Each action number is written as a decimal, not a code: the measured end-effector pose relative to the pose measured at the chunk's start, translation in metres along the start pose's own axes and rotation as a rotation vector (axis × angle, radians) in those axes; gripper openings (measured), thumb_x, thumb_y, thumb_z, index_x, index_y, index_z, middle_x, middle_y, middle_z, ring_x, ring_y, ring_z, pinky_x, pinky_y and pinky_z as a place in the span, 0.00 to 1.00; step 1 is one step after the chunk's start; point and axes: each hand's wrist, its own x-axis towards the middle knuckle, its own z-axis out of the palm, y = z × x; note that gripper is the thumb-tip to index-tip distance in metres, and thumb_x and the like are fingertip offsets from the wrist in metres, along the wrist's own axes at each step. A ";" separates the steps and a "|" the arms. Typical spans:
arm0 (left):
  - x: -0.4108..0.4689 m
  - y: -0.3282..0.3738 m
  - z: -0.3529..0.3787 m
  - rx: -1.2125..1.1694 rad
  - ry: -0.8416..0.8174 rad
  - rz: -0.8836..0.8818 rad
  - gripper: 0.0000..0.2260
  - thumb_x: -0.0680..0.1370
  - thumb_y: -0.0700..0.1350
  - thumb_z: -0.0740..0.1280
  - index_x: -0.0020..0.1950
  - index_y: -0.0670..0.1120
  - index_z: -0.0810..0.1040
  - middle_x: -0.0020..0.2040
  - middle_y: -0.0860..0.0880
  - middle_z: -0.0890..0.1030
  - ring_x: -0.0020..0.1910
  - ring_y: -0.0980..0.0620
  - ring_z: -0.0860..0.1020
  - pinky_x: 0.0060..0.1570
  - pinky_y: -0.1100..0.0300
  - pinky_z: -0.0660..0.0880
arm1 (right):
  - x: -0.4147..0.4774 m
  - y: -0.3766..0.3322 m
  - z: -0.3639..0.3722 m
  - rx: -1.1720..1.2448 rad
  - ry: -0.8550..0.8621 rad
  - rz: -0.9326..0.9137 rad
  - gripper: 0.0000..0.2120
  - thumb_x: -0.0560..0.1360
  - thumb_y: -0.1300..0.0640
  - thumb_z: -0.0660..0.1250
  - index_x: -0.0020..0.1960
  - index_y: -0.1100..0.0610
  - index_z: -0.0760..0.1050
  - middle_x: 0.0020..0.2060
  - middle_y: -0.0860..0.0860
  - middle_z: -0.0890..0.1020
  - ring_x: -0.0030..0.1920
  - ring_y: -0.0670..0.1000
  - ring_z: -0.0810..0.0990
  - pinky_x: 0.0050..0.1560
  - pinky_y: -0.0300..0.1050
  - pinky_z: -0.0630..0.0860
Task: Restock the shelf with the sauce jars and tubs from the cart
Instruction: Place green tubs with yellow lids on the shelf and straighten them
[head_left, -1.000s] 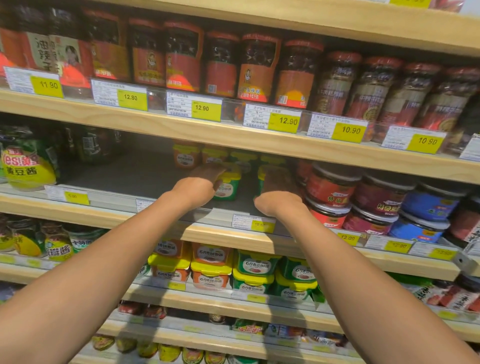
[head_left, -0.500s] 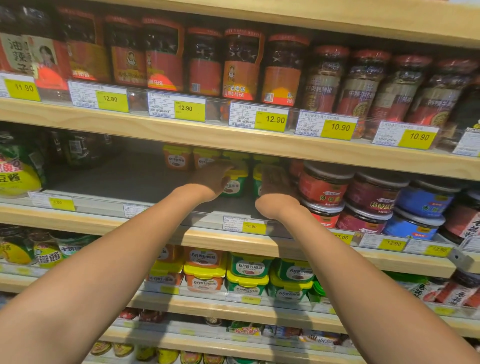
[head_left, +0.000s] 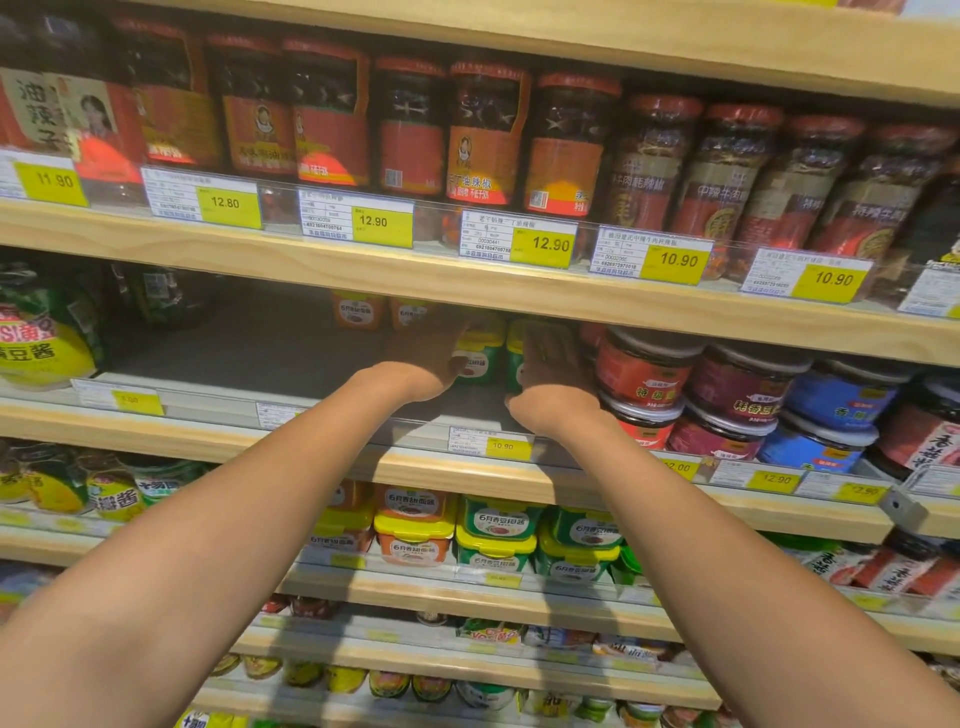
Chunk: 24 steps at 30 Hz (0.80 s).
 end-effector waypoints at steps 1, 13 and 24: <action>-0.007 0.001 -0.005 -0.008 -0.055 -0.047 0.26 0.83 0.55 0.59 0.80 0.57 0.56 0.81 0.48 0.61 0.78 0.42 0.61 0.73 0.44 0.65 | -0.005 -0.001 -0.003 -0.001 0.011 -0.004 0.25 0.82 0.43 0.50 0.72 0.55 0.70 0.73 0.55 0.71 0.72 0.58 0.69 0.69 0.53 0.65; -0.091 0.022 -0.036 0.190 0.028 -0.017 0.18 0.83 0.61 0.56 0.54 0.47 0.75 0.47 0.47 0.80 0.50 0.41 0.79 0.46 0.49 0.71 | -0.063 0.011 0.010 0.122 0.436 -0.166 0.17 0.80 0.46 0.59 0.58 0.60 0.74 0.48 0.57 0.77 0.55 0.60 0.74 0.49 0.51 0.71; -0.126 0.122 0.006 0.309 0.257 0.277 0.35 0.79 0.65 0.60 0.82 0.53 0.55 0.83 0.46 0.53 0.82 0.42 0.49 0.77 0.38 0.53 | -0.150 0.114 0.031 -0.114 0.839 -0.265 0.27 0.75 0.48 0.66 0.73 0.51 0.68 0.76 0.53 0.64 0.76 0.55 0.61 0.76 0.59 0.56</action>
